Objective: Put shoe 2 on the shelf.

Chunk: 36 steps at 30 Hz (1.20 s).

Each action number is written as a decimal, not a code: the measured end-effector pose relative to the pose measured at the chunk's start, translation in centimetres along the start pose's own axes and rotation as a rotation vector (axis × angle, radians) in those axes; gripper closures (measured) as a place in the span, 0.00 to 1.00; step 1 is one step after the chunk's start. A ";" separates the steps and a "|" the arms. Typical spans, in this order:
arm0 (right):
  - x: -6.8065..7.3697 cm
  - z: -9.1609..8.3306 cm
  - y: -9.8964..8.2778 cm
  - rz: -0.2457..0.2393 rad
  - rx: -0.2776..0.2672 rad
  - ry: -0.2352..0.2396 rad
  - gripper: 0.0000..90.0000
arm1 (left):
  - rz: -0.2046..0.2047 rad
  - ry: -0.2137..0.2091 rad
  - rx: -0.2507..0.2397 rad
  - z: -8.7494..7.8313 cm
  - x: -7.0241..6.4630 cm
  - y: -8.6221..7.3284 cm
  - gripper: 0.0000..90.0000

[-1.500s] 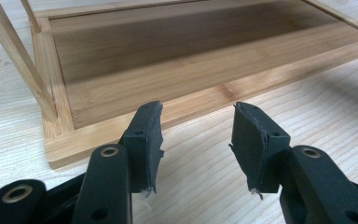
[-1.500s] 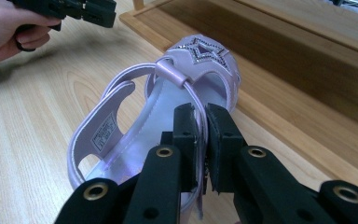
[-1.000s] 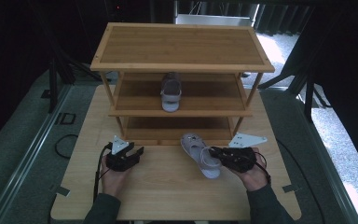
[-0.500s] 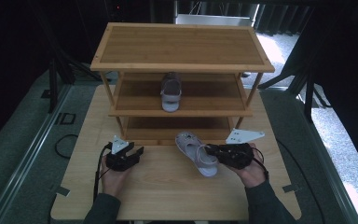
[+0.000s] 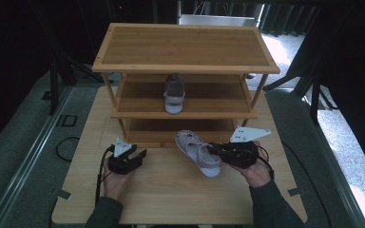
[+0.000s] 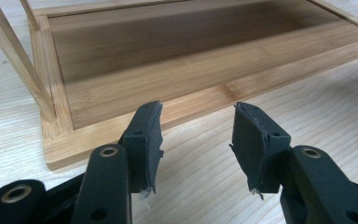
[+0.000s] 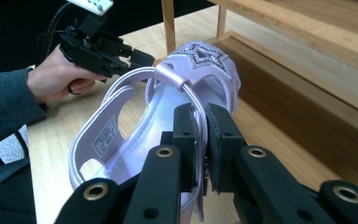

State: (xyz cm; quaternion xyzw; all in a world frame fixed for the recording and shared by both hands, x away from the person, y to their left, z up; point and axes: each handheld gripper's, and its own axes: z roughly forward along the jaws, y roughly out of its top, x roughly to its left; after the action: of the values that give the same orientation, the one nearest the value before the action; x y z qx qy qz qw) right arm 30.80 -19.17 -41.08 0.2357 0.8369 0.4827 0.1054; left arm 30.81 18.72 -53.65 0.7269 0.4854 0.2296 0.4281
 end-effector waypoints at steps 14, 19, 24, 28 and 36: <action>-0.2 -1.1 2.4 -0.028 -0.038 -0.007 0.92 | -0.004 -0.001 0.000 0.0 0.0 0.0 0.59; -0.4 -1.9 3.6 -0.035 -0.056 -0.026 0.92 | -0.004 -0.001 0.000 0.1 0.1 0.0 0.59; -1.0 -2.7 4.7 -0.025 -0.076 -0.076 0.92 | -0.004 0.001 0.001 0.1 0.1 0.0 0.58; -1.7 -3.1 5.5 -0.002 -0.095 -0.117 0.92 | -0.005 0.000 0.003 0.1 0.1 -0.1 0.58; -2.9 -2.0 6.9 0.071 -0.098 -0.267 0.92 | -0.010 -0.001 0.005 0.1 0.1 -0.1 0.58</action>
State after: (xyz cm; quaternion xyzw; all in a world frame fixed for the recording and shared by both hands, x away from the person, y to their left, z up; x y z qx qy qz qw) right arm 34.53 -19.18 -34.28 0.3219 0.7820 0.4908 0.2099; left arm 30.85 18.81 -53.80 0.7257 0.4893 0.2259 0.4277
